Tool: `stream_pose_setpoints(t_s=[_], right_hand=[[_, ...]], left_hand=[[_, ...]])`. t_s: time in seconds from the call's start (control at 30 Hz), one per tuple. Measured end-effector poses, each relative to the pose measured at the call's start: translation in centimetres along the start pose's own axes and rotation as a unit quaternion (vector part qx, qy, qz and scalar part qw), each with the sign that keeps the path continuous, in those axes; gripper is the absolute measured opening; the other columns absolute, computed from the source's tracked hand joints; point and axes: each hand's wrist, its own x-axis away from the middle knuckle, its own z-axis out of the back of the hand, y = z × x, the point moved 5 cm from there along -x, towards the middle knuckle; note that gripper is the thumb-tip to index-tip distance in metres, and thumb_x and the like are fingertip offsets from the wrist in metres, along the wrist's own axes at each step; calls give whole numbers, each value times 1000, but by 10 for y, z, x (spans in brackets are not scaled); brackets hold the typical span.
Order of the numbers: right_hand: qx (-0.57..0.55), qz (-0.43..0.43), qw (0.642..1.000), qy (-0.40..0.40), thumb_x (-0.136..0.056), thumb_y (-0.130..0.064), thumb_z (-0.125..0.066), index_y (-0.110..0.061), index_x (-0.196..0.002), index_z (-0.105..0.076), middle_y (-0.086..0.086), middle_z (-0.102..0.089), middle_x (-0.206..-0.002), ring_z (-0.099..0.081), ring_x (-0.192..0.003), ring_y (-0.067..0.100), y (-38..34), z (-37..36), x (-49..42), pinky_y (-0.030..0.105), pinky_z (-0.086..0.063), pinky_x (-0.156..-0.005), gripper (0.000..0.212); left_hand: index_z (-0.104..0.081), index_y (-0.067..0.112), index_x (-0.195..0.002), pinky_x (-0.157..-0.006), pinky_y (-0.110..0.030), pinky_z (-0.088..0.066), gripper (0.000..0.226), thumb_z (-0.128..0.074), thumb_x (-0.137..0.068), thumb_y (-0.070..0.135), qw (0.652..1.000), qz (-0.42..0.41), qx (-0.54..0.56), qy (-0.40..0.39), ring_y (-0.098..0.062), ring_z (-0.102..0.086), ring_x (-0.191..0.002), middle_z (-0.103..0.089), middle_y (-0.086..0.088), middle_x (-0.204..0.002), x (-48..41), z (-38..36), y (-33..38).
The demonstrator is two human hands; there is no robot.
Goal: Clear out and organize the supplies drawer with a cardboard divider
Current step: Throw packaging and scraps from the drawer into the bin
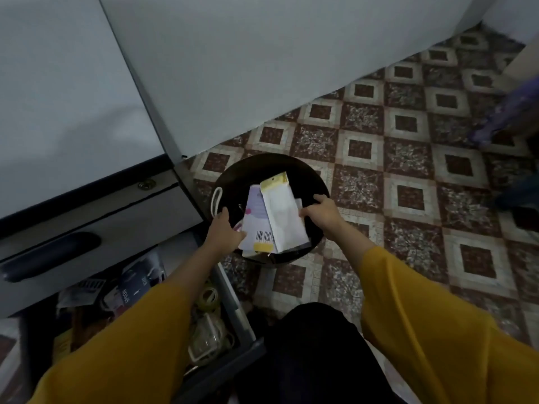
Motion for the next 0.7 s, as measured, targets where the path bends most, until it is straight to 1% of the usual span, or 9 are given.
stream_pose_setpoints(t_s=[0.1, 0.17, 0.23, 0.3, 0.37, 0.43, 0.53, 0.57, 0.7], right_hand=[[14, 18, 1000, 16, -85, 1, -60, -5, -141, -37, 9, -24, -152, -41, -128, 33, 5, 4, 5, 36, -44, -95, 61], [-4, 11, 1000, 21, -84, 3, -58, -7, -136, -45, 9, -51, -119, -56, -92, 24, 3, 3, 17, 30, -47, -70, 55], [-26, 10, 1000, 9, -82, 2, -60, -9, -130, -52, 6, -54, -94, -48, -72, 14, -1, -2, 28, 23, -39, -55, 50], [-30, 29, 999, 6, -83, -1, -62, -11, -115, -62, 8, -59, -95, -51, -77, 17, -9, -9, 42, 23, -41, -58, 34], [-30, 47, 998, -1, -85, -4, -63, -11, -88, -66, 6, -62, -86, -56, -73, 19, -19, -18, 61, 27, -47, -61, 9], [-26, 74, 997, -18, -85, -4, -63, -9, -74, -65, 5, -63, -79, -57, -65, 18, -27, -28, 79, 25, -49, -54, 12], [-12, 111, 991, -68, -86, -3, -61, -4, -77, -63, 7, -61, -75, -57, -60, 18, -40, -51, 115, 21, -47, -47, 10], [-11, 116, 990, -83, -87, -3, -61, -5, -75, -62, 7, -60, -74, -57, -59, 18, -42, -59, 125, 22, -48, -48, 12], [9, 134, 984, -121, -89, -3, -58, -8, -73, -62, 8, -59, -73, -55, -55, 18, -44, -99, 164, 24, -47, -49, 17]], left_hand=[[-11, 14, -150, -111, -34, -28, 76, -59, -92, 16, 1000, -10, -1, -9, -27, -24, -140, -20, -9, -155, 8, 2, -5], [-16, 17, -150, -104, -30, -34, 73, -59, -91, 15, 1000, -11, 10, -3, -27, -30, -138, -25, -9, -153, 16, 6, -7], [-21, 20, -149, -92, -26, -39, 69, -59, -91, 16, 1000, -16, 11, 3, -25, -42, -129, -29, -8, -152, 28, 13, -7], [-29, 20, -147, -80, -24, -42, 64, -60, -91, 17, 1000, -24, 12, 14, -21, -54, -109, -36, -10, -148, 42, 21, -8], [-41, 18, -140, -86, -30, -43, 54, -61, -90, 18, 999, -31, 9, 25, -27, -53, -112, -46, -15, -138, 60, 31, -11], [-58, 14, -124, -89, -34, -43, 36, -64, -88, 20, 998, -40, 25, 37, -29, -54, -110, -56, -17, -124, 77, 41, -17], [-67, 13, -86, -80, -30, -46, 4, -67, -85, 17, 993, -59, 74, 70, -21, -59, -92, -66, -10, -97, 112, 60, -34], [-66, 13, -77, -78, -30, -47, 8, -67, -85, 15, 991, -65, 90, 79, -19, -59, -86, -65, -7, -89, 122, 66, -39], [-64, 9, -73, -66, -24, -44, 13, -65, -86, 10, 984, -66, 135, 100, -8, -54, -67, -61, 0, -74, 164, 85, -77]])
